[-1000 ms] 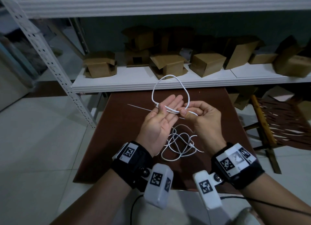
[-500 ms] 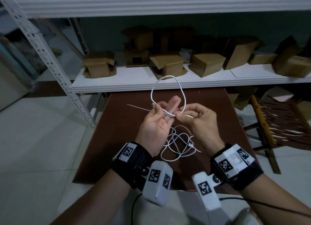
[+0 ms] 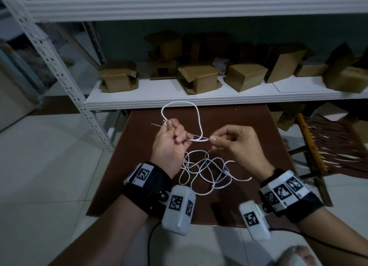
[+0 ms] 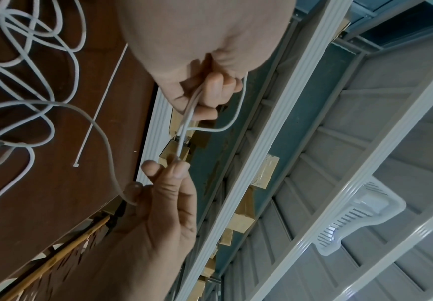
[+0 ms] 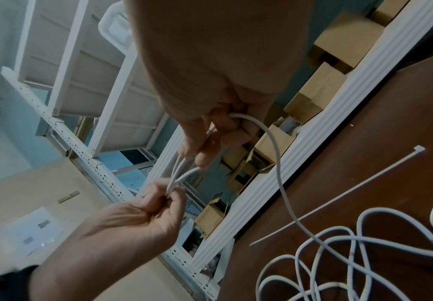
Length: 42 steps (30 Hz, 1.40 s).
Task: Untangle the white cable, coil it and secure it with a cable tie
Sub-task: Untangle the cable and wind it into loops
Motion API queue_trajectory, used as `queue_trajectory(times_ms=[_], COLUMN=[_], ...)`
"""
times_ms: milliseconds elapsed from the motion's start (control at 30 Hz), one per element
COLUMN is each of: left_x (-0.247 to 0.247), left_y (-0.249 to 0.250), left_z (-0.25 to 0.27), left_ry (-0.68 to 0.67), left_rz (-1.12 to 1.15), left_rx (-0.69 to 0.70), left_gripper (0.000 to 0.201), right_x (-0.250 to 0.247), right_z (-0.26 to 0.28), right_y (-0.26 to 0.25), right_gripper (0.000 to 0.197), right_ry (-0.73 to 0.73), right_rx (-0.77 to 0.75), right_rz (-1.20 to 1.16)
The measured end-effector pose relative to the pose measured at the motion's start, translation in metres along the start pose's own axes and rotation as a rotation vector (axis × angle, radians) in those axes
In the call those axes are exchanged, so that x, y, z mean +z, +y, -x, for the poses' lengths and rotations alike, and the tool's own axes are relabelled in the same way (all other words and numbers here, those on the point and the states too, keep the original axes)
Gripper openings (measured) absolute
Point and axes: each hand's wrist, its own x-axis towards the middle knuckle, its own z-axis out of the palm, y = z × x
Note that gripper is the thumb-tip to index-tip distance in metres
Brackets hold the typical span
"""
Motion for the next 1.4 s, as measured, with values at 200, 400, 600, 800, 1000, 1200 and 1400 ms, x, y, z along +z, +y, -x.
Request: queue_trajectory(times_ms=[200,400,600,800,1000,1200,1400], left_x=[0.004,0.000,-0.004,-0.005,-0.006,-0.002,0.001], left_y=[0.000,0.015,0.024,0.027,0.021,0.008,-0.002], left_z=[0.002,0.001,-0.002,-0.006,-0.001,0.000,0.004], left_ry=[-0.050,-0.160,-0.181,-0.175,-0.187,-0.169,-0.167], left_rz=[0.033,-0.022,-0.083,-0.064,-0.106,-0.084,-0.104], left_rx=[-0.083,-0.157,-0.180,-0.155,-0.165,-0.207,-0.223], left_gripper=[0.039,0.038,0.040,0.038,0.039,0.039,0.037], right_x=[-0.007,-0.016,-0.022,-0.022,-0.017,-0.011,-0.009], right_z=[-0.002,-0.004,-0.005,-0.009,-0.007,-0.009,-0.007], right_y=[-0.003,0.001,0.005,0.010,0.007,0.009,0.008], right_gripper=[0.011,0.016,0.009,0.016,0.016,0.019,0.012], right_ry=[-0.035,-0.126,-0.123,-0.098,0.053,0.089,0.112], right_rx=[-0.121,-0.099,-0.106,-0.148,-0.022,0.114,0.066], right_rz=[0.109,0.198,0.363,0.521,0.542,0.139,-0.054])
